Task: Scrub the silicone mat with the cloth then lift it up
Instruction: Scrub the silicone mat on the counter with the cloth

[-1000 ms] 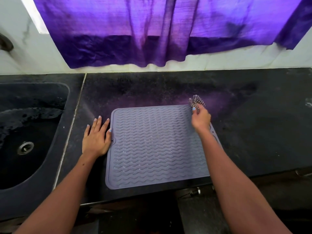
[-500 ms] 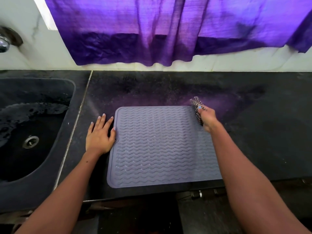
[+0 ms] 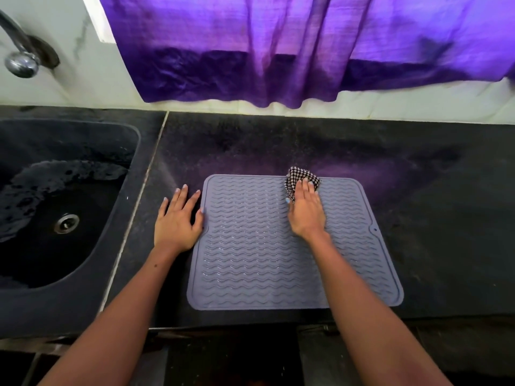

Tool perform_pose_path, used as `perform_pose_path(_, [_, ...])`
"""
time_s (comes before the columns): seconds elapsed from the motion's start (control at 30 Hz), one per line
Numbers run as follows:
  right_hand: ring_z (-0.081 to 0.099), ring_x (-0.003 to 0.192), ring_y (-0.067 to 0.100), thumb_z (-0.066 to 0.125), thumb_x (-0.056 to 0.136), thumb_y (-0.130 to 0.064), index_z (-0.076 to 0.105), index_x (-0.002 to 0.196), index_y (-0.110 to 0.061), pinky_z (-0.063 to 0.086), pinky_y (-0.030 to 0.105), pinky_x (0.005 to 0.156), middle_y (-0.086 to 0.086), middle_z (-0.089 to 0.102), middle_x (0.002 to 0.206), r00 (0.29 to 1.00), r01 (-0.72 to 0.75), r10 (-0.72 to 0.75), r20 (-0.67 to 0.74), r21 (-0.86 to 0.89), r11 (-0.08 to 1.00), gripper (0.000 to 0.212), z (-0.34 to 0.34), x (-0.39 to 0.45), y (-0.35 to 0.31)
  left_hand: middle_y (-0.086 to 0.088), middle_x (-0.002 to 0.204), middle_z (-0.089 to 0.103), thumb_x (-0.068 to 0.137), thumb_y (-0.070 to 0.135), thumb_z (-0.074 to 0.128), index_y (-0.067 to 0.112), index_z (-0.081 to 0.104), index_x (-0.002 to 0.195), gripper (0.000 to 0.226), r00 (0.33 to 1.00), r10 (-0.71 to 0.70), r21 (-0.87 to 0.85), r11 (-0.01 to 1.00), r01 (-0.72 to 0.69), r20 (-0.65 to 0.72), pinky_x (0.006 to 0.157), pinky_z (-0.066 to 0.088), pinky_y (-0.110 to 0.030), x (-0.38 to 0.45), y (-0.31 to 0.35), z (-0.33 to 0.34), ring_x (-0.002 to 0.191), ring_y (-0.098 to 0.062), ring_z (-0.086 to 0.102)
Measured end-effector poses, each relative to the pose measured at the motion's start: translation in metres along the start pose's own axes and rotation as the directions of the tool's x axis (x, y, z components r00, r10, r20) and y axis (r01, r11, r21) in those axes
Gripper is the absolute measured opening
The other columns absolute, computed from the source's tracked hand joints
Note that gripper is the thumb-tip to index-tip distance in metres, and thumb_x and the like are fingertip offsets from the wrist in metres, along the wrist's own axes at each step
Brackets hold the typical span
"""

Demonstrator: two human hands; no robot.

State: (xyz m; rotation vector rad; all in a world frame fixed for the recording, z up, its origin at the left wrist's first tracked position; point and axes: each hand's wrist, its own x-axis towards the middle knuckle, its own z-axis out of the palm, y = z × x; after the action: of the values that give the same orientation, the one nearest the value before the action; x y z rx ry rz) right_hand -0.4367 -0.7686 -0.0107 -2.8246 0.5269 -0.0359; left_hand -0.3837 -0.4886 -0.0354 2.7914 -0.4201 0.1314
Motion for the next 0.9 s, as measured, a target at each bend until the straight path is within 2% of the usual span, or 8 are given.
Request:
perform_pose_path(0.07, [0.006, 0.146, 0.021, 0.032, 0.098, -0.017, 0.012, 0.148, -0.006, 0.004, 0.031, 0.119, 0.01, 0.006, 0.158, 1.0, 0.028, -0.028, 0.011, 0.045, 0.999, 0.055, -0.008, 0.001, -0.001, -0.005, 0.157, 0.021, 0.083, 0.056, 0.008, 0.024, 0.034, 0.145, 0.074, 1.0, -0.007, 0.003, 1.0, 0.007, 0.006, 0.118, 0.006, -0.039, 0.0, 0.0, -0.001, 0.146, -0.018, 0.014])
perform_pose_path(0.13, [0.028, 0.14, 0.023, 0.038, 0.098, -0.014, 0.029, 0.145, -0.01, 0.023, 0.026, 0.11, 0.006, 0.023, 0.154, 0.999, -0.049, 0.043, 0.026, 0.296, 0.954, 0.047, -0.02, 0.007, 0.001, -0.005, 0.157, 0.02, 0.082, 0.056, 0.007, 0.025, 0.033, 0.146, 0.075, 1.0, -0.01, 0.005, 1.0, 0.01, 0.013, 0.118, 0.005, -0.038, -0.001, 0.0, -0.001, 0.146, -0.018, 0.013])
perform_pose_path(0.27, [0.054, 0.116, 0.03, 0.042, 0.098, -0.023, 0.056, 0.126, -0.008, 0.036, 0.026, 0.082, 0.009, 0.062, 0.118, 0.95, -0.242, 0.312, 0.035, 0.714, 0.657, 0.034, -0.047, 0.026, -0.007, -0.004, 0.157, 0.019, 0.081, 0.056, 0.005, 0.024, 0.032, 0.146, 0.077, 1.0, -0.009, 0.007, 1.0, 0.009, 0.024, 0.118, 0.005, -0.038, -0.001, 0.001, -0.003, 0.146, -0.017, 0.012])
perform_pose_path(0.4, [0.048, 0.122, 0.032, 0.041, 0.097, -0.015, 0.037, 0.141, -0.01, 0.038, 0.037, 0.105, 0.017, 0.051, 0.134, 0.976, -0.129, 0.204, -0.079, 0.546, 0.828, 0.044, -0.032, -0.006, -0.048, -0.004, 0.157, 0.019, 0.08, 0.057, 0.004, 0.025, 0.031, 0.146, 0.078, 1.0, -0.008, 0.001, 1.0, 0.008, 0.027, 0.118, 0.004, -0.038, -0.002, 0.0, -0.004, 0.146, -0.017, 0.012])
perform_pose_path(0.5, [0.009, 0.145, 0.024, 0.034, 0.098, -0.023, 0.01, 0.148, -0.005, 0.004, 0.035, 0.12, 0.013, 0.01, 0.157, 0.999, 0.035, -0.035, -0.007, 0.183, 0.983, 0.058, 0.005, -0.032, -0.063, -0.004, 0.157, 0.02, 0.082, 0.056, 0.006, 0.025, 0.033, 0.146, 0.076, 1.0, -0.007, -0.003, 1.0, 0.007, 0.015, 0.118, 0.005, -0.038, -0.001, 0.0, -0.003, 0.146, -0.017, 0.013])
perform_pose_path(0.6, [-0.006, 0.146, 0.021, 0.028, 0.099, -0.028, 0.0, 0.148, -0.004, -0.007, 0.031, 0.117, 0.012, -0.005, 0.157, 0.997, 0.079, -0.079, 0.002, 0.032, 0.996, 0.061, 0.017, -0.029, -0.06, -0.004, 0.157, 0.02, 0.084, 0.056, 0.007, 0.024, 0.034, 0.145, 0.074, 1.0, -0.009, -0.004, 1.0, 0.009, 0.006, 0.118, 0.005, -0.038, -0.001, 0.001, -0.002, 0.146, -0.017, 0.013])
perform_pose_path(0.8, [0.0, 0.146, 0.021, 0.033, 0.097, -0.02, 0.006, 0.148, -0.004, -0.002, 0.031, 0.119, 0.012, 0.001, 0.158, 0.994, 0.104, -0.104, 0.039, 0.014, 0.995, 0.06, 0.012, -0.024, -0.061, -0.004, 0.157, 0.021, 0.083, 0.055, 0.008, 0.025, 0.034, 0.145, 0.073, 1.0, -0.02, -0.008, 1.0, 0.02, 0.005, 0.119, 0.006, -0.039, -0.001, 0.001, 0.0, 0.146, -0.017, 0.013])
perform_pose_path(0.9, [0.033, 0.136, 0.029, 0.038, 0.097, -0.018, 0.033, 0.142, -0.007, 0.026, 0.034, 0.111, 0.015, 0.036, 0.147, 0.999, -0.005, -0.007, 0.04, 0.276, 0.961, 0.046, -0.006, -0.011, -0.063, -0.004, 0.157, 0.02, 0.083, 0.056, 0.007, 0.025, 0.034, 0.145, 0.074, 1.0, -0.022, -0.011, 1.0, 0.023, 0.014, 0.119, 0.005, -0.038, -0.001, 0.001, -0.001, 0.146, -0.017, 0.012])
